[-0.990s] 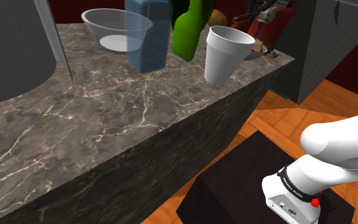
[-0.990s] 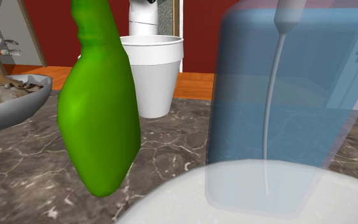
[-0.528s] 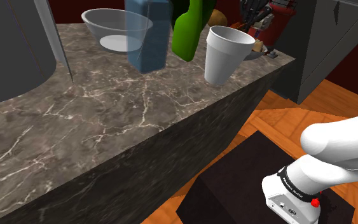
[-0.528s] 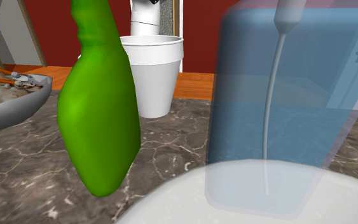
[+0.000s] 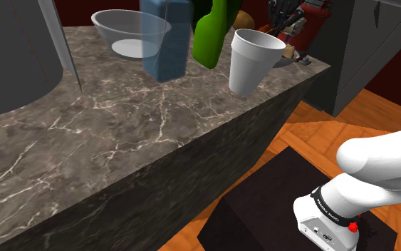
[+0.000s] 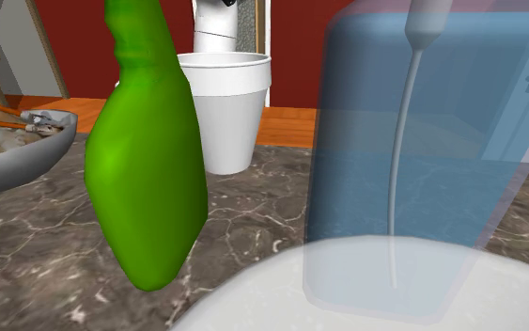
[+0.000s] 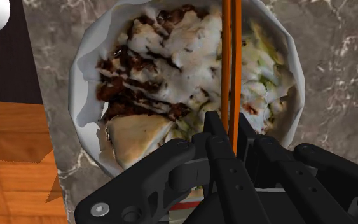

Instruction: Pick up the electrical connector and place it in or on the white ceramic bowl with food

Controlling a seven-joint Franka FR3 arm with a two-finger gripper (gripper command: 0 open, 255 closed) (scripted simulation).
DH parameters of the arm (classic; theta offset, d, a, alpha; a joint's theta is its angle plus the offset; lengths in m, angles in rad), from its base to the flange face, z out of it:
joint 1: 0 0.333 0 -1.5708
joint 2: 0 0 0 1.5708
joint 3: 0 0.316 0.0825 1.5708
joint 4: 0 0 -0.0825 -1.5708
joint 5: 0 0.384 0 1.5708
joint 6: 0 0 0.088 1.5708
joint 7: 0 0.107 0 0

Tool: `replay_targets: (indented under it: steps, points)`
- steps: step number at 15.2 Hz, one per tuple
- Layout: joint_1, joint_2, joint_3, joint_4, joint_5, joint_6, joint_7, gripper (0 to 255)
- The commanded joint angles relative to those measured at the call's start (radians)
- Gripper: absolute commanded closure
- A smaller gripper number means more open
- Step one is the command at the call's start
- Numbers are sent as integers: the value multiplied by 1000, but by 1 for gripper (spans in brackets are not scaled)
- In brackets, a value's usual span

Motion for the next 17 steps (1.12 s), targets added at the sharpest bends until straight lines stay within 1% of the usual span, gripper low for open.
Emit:
replay_targets:
  steps: [1,6,10,17]
  points:
    - [0,0,0,0,0,0,0,0]
    - [0,0,0,0,0,0,0,0]
    - [0,68,18,192,-39,-136,34,0]
    - [0,68,18,192,-39,-136,34,0]
